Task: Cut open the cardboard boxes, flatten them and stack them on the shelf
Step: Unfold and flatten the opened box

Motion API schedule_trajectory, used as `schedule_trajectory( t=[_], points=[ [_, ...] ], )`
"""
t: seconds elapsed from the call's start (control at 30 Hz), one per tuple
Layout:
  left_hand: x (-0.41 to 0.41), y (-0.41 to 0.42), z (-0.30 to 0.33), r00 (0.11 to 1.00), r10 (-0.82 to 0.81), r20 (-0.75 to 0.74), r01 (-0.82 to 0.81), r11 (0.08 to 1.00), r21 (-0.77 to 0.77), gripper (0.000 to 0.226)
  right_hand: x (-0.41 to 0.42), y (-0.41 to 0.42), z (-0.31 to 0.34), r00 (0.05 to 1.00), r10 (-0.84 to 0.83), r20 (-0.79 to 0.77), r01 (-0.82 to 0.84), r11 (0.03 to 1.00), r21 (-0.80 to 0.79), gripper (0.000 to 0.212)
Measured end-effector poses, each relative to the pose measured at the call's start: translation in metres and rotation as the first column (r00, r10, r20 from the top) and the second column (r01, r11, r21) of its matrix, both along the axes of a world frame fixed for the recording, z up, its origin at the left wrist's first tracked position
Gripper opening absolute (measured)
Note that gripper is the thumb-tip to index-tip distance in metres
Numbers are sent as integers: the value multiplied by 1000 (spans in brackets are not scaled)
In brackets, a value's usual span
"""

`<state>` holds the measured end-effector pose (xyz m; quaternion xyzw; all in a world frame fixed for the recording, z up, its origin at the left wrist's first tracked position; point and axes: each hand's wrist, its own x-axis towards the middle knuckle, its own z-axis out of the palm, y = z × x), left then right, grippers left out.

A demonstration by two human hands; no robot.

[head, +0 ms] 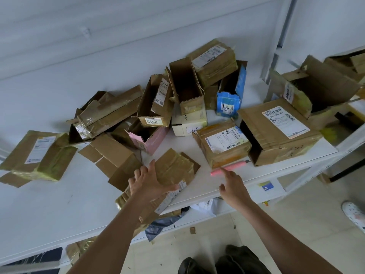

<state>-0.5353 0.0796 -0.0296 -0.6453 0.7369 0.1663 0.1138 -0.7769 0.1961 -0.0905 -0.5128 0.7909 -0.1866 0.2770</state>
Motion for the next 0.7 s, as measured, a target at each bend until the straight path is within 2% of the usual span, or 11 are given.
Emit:
schedule_trajectory(
  t=[0.1, 0.17, 0.27, 0.33, 0.4, 0.47, 0.5, 0.6, 0.7],
  points=[
    [3, 0, 4, 999, 51, 2, -51, 999, 10, 136, 4, -3, 10, 996, 66, -58, -62, 996, 62, 51],
    [3, 1, 7, 993, 116, 9, -116, 993, 0, 132, 14, -6, 21, 992, 119, -35, -118, 993, 20, 44],
    [1, 3, 10, 964, 263, -47, -263, 965, 8, 113, 40, -10, 40, 948, 131, 290, -126, 991, -35, 51],
    [3, 4, 11, 927, 303, -222, -287, 953, 101, 93, 57, -16, 50, 894, 130, 428, -126, 991, -38, 64],
    [9, 7, 11, 794, 375, -478, -265, 922, 283, 65, 72, -23, 56, 864, 134, 485, -128, 991, -46, 76],
    [13, 12, 14, 648, 516, -561, -264, 842, 470, 47, 83, -29, 62, 847, 116, 519, -109, 993, -44, 86],
    [15, 15, 16, 614, 552, -564, -254, 815, 521, 43, 88, -31, 64, 844, 102, 527, -95, 995, -40, 91],
    [17, 23, 18, 596, 513, -618, -209, 842, 498, 44, 94, -38, 67, 849, 65, 524, -47, 998, -46, 101],
    [15, 27, 27, 659, 368, -656, -156, 920, 360, 49, 93, -48, 71, 893, 43, 447, -13, 997, -70, 108]
  ],
)
